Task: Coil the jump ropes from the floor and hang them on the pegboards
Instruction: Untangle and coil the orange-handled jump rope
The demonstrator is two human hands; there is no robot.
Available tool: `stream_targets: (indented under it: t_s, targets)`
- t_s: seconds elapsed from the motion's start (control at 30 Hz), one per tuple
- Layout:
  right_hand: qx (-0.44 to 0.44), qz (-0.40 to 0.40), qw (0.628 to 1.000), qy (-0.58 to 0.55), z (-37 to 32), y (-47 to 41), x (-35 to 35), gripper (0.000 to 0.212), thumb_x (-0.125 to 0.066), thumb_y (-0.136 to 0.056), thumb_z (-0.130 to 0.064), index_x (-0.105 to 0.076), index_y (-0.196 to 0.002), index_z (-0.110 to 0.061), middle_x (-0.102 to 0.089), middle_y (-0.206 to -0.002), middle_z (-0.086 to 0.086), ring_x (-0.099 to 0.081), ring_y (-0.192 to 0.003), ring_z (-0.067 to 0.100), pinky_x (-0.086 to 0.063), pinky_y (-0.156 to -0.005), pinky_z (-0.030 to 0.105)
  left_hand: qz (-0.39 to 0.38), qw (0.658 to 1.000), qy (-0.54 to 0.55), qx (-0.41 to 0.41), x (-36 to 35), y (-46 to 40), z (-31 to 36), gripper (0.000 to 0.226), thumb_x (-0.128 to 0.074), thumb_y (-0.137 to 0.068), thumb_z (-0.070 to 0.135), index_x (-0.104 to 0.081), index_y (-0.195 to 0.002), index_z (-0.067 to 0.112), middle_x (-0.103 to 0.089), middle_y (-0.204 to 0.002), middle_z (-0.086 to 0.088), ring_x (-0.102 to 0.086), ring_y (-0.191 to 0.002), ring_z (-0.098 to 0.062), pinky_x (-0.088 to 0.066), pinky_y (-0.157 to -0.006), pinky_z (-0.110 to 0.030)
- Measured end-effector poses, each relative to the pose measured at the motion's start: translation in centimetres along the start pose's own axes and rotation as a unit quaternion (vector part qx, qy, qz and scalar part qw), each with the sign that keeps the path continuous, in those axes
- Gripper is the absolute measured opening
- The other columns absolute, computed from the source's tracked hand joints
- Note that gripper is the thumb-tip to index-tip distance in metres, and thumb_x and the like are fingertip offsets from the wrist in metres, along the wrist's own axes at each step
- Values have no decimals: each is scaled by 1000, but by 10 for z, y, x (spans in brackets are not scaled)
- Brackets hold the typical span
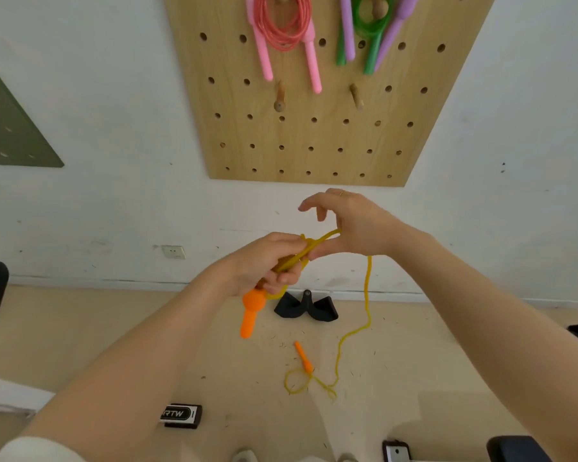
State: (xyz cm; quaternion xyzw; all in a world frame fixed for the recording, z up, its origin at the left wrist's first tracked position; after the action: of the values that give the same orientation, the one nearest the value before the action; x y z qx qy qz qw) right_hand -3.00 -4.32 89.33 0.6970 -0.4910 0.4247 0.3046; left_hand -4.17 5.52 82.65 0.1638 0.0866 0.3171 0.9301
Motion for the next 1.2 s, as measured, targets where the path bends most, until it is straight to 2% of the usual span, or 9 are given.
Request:
stream_targets:
  t_s: [0.13, 0.23, 0.4, 0.53, 0.73, 0.9, 1.03, 1.1, 1.2]
  targets:
    - [11, -116, 974, -195, -8, 2, -21, 33, -71, -81, -19, -64, -113, -18, -64, -96, -17, -44, -54, 0, -33, -54, 13, -75, 996, 34, 23, 0, 9, 2, 31, -40, -89, 29, -49, -63, 13, -35, -41, -3, -19, -30, -4, -19, -36, -14]
    - [-3, -150, 947, -286, -11, 1, -28, 5, -63, -87, -11, -64, -91, -8, -68, -81, 8, -33, -47, 9, -28, -46, 20, -51, 998, 26, 25, 9, 15, 6, 42, -40, -92, 32, -48, -55, 15, -37, -41, -5, -21, -30, -5, -23, -36, -15]
    - [6, -103, 924, -369, -13, -10, -18, 16, -57, -84, -25, -56, -73, -14, -53, -54, -6, -32, -45, 7, -23, -44, 17, 36, 989, 71, -122, 17, 21, 24, 42, -42, -91, 44, -38, -62, 14, -56, -49, 1, -34, -36, -7, -31, -40, -17]
    - [17, -45, 891, -451, -7, -18, -12, 29, -43, -95, -29, -59, -85, -8, -60, -66, -2, -29, -45, 10, -26, -43, 18, 26, 950, 227, -213, 27, 29, 32, 40, -73, -62, 59, -53, -58, 25, -49, -46, 8, -35, -30, -2, -30, -36, -13]
    - [-141, 30, 944, -297, 71, -5, -46, 35, -42, -98, -28, -61, -74, -11, -49, -60, 0, -40, -58, 14, -35, -62, 23, 131, 889, 352, -263, 67, 46, 36, 34, -49, -82, 42, -66, -62, 21, -44, -37, 9, -26, -21, 0, -22, -31, -12]
    - [-193, -52, 978, 61, 81, -11, -85, 31, -31, -101, -33, -50, -92, -9, -55, -83, 11, -52, -78, 27, -37, -64, 31, 213, 879, 352, -239, 79, 42, 22, 28, -27, -96, 18, -49, -80, 13, -71, -67, -2, -35, -30, -6, -31, -38, -15]
    - [-132, -113, 958, 226, 20, -22, -90, 33, -35, -100, -31, -53, -107, -4, -58, -101, 13, -58, -92, 31, -39, -65, 33, 246, 938, 178, -166, 74, 30, 11, 19, -30, -99, 11, -43, -86, 14, -74, -90, -10, -65, -58, -17, -48, -54, -21]
    - [-45, -135, 971, 193, -22, -22, -91, 30, -39, -97, -26, -59, -97, -4, -58, -91, 11, -57, -91, 28, -39, -67, 31, 256, 958, 53, -120, 71, 21, 4, 13, -33, -101, 13, -42, -91, 14, -72, -98, -8, -70, -82, -22, -53, -75, -27]
    - [55, -165, 975, 136, -63, -21, -80, 19, -47, -87, -11, -62, -79, -2, -48, -64, 1, -49, -70, 17, -38, -61, 30, 248, 961, -83, -85, 61, 16, -5, 14, -45, -90, 23, -49, -96, 12, -64, -86, -1, -60, -77, -18, -47, -77, -33]
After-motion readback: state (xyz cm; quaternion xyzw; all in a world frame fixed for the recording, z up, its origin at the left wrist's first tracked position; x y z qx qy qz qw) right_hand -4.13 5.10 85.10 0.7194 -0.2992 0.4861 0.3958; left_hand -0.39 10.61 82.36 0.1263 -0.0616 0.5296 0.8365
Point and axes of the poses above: each hand's wrist, its own y-axis away from the middle knuckle, its own x-axis out of the back of the hand, z = x × y, the point moved 8 cm from there along -y, towards the middle knuckle
